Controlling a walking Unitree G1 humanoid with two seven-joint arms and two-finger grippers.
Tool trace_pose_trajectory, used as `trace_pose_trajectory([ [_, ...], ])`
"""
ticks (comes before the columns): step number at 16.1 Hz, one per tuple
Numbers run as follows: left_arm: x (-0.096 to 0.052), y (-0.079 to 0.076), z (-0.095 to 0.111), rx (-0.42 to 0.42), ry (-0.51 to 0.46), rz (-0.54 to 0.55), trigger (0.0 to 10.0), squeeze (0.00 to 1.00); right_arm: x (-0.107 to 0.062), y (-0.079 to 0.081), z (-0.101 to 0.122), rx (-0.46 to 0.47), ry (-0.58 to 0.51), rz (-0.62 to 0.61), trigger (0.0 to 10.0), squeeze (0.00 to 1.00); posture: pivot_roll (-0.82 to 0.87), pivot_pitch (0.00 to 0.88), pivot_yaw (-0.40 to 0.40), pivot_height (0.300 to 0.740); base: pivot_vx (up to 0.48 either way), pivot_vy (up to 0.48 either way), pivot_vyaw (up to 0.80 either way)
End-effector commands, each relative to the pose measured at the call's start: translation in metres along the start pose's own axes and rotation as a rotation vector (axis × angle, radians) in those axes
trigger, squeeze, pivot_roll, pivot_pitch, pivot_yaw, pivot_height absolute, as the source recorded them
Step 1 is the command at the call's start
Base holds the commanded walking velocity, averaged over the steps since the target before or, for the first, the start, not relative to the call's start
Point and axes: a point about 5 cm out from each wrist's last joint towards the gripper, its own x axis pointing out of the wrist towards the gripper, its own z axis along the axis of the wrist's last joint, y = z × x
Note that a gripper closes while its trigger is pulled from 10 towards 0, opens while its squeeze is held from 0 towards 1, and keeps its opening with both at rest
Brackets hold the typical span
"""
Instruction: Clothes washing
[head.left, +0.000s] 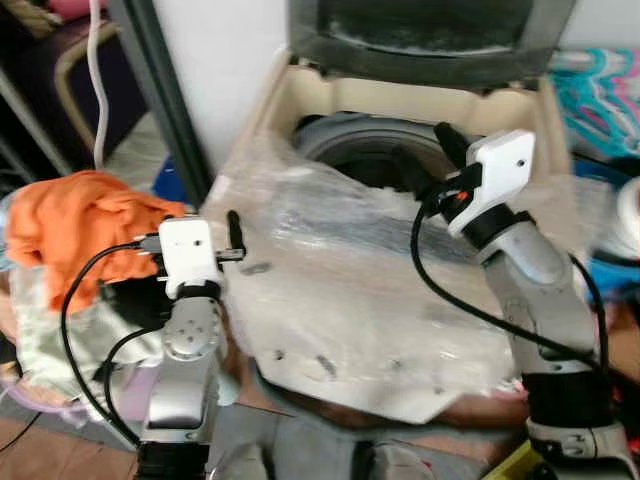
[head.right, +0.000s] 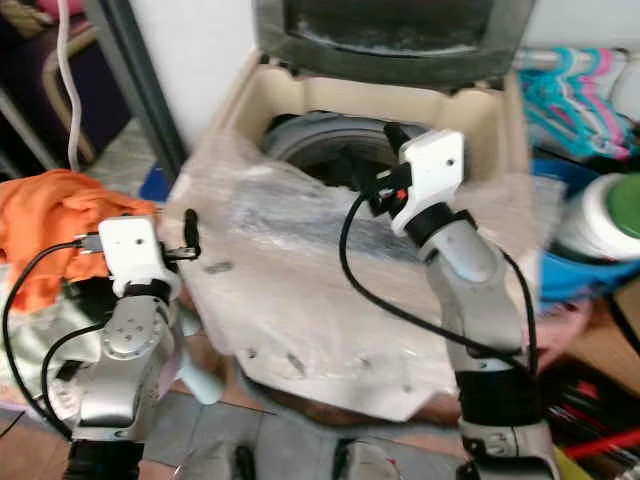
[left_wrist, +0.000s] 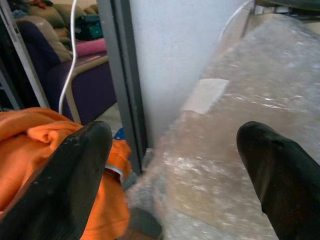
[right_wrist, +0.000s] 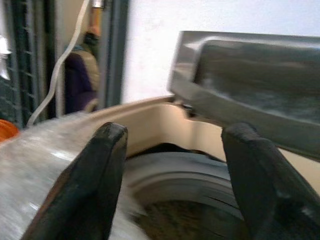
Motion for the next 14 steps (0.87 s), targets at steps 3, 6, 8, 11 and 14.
trace_pose_trajectory([
  [3, 0.000, 0.000, 0.005, 0.016, -0.025, -0.010, 10.0, 0.00, -0.002, 0.009, -0.003, 0.014, 0.025, -0.094, 10.0, 0.00, -0.05, 0.042, 0.038, 0.740, 0.000, 0.480, 0.00],
  [6, -0.001, 0.000, 0.010, 0.032, -0.055, -0.024, 10.0, 0.00, -0.010, 0.004, -0.015, 0.058, 0.094, -0.181, 10.0, 0.00, -0.05, 0.042, 0.045, 0.740, 0.000, 0.480, 0.00],
  [8, 0.000, 0.002, 0.017, 0.031, -0.076, -0.026, 10.0, 0.00, -0.010, 0.002, -0.021, -0.015, 0.140, -0.234, 10.0, 0.00, -0.05, 0.038, 0.051, 0.740, 0.000, 0.480, 0.00],
  [11, -0.001, 0.004, 0.018, 0.039, -0.078, -0.011, 10.0, 0.00, -0.011, 0.010, -0.028, 0.143, 0.184, -0.212, 10.0, 0.00, -0.04, 0.034, 0.057, 0.740, 0.000, 0.480, 0.00],
  [14, -0.002, 0.008, 0.018, 0.041, -0.075, 0.004, 10.0, 0.00, -0.013, 0.015, -0.033, 0.137, 0.218, -0.187, 10.0, 0.00, -0.03, 0.038, 0.057, 0.740, 0.000, 0.480, 0.00],
])
